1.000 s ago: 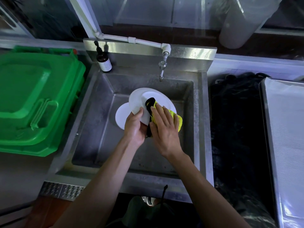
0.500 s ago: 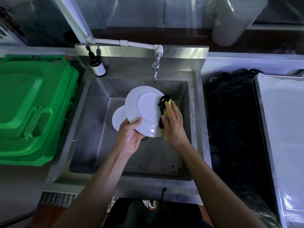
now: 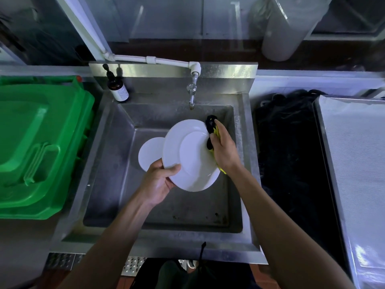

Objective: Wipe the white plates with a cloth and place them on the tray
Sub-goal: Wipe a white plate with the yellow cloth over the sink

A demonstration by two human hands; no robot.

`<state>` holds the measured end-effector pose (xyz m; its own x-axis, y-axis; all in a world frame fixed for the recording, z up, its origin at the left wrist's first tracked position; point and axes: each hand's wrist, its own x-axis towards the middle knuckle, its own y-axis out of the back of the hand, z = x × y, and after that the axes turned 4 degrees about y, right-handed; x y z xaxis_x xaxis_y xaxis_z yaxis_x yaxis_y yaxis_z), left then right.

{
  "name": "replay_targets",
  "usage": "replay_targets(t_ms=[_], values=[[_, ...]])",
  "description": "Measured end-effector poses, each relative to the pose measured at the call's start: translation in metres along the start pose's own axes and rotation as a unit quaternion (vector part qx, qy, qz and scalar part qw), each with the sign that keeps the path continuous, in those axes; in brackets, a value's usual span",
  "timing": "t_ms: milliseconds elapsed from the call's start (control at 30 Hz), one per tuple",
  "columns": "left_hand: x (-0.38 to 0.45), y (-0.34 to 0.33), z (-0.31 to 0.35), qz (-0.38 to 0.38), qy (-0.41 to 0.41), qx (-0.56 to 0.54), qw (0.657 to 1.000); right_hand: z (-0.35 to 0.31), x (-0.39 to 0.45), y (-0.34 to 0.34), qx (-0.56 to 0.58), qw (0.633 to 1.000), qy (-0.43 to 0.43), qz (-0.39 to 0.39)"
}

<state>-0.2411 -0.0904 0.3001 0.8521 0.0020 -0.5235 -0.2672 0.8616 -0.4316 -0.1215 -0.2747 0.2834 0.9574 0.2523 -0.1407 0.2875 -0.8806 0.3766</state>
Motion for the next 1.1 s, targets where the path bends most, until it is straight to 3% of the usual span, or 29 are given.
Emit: replay_targets(t_ms=[267, 567, 900, 1100], values=[[0.001, 0.002, 0.005, -0.006, 0.013, 0.061, 0.998, -0.017, 0.006, -0.005, -0.124, 0.984, 0.124, -0.016], [0.006, 0.0, 0.0, 0.014, 0.018, 0.074, 0.997, -0.042, -0.027, -0.032, -0.208, 0.94, 0.258, -0.08], [0.006, 0.004, -0.001, 0.02, 0.004, 0.059, 0.998, -0.029, -0.051, -0.04, -0.165, 0.94, 0.267, -0.137], [0.004, 0.002, -0.004, 0.009, 0.022, 0.064, 0.998, -0.022, -0.039, -0.026, -0.256, 0.905, 0.312, -0.132]])
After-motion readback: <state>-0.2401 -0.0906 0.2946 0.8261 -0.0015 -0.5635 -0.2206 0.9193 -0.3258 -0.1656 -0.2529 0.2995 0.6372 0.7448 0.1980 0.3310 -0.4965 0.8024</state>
